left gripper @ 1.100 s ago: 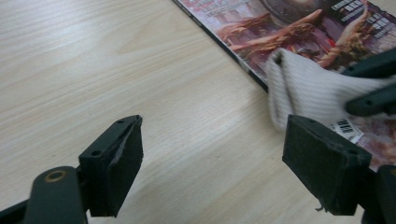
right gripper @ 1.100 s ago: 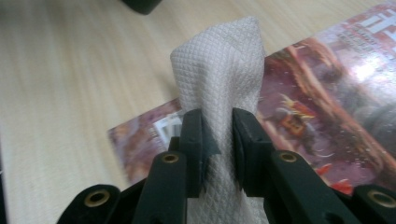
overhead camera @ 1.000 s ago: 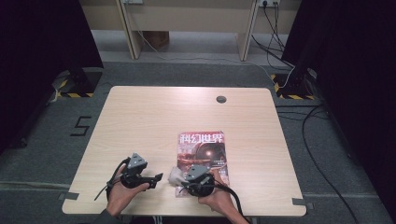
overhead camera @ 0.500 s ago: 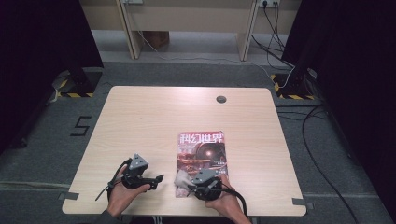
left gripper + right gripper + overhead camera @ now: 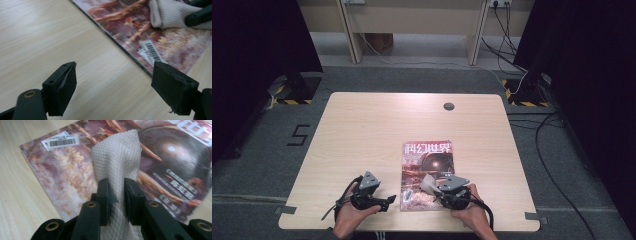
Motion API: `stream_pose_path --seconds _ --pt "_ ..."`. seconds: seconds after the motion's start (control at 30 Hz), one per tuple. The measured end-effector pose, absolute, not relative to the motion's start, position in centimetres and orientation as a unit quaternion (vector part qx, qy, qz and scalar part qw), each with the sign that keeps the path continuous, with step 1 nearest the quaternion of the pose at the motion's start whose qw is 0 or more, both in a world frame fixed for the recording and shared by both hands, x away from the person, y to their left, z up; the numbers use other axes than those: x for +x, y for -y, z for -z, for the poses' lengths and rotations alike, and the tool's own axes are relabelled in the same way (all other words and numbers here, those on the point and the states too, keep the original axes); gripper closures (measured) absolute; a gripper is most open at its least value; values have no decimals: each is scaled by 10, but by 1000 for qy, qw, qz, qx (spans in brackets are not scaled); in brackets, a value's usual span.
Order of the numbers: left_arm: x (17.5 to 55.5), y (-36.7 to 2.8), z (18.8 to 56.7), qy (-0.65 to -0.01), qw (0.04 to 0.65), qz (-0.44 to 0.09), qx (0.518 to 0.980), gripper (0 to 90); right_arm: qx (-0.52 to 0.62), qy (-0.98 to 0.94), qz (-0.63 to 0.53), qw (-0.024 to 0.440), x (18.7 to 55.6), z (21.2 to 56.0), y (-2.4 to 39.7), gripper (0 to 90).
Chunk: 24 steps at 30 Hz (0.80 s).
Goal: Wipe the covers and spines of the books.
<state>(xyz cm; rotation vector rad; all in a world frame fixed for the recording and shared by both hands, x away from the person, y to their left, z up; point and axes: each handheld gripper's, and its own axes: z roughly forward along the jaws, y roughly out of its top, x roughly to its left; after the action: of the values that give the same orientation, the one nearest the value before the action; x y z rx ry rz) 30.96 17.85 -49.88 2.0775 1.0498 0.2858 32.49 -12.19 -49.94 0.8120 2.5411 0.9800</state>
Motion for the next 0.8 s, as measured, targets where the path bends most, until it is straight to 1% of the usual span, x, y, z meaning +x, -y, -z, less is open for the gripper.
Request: stream_pose_path --seconds 0.23,0.43,0.5,0.8 --pt "303 -158 502 -388 387 -109 829 195 298 -879 -338 156 326 499 135 756" --pt "307 -149 508 -381 370 -110 840 195 298 -880 -335 157 327 499 134 754" --pt "307 -148 510 -380 362 -113 844 189 298 -880 -333 159 330 499 133 754" --pt "309 -149 511 -385 360 -106 843 169 309 -877 -326 172 354 498 129 755"
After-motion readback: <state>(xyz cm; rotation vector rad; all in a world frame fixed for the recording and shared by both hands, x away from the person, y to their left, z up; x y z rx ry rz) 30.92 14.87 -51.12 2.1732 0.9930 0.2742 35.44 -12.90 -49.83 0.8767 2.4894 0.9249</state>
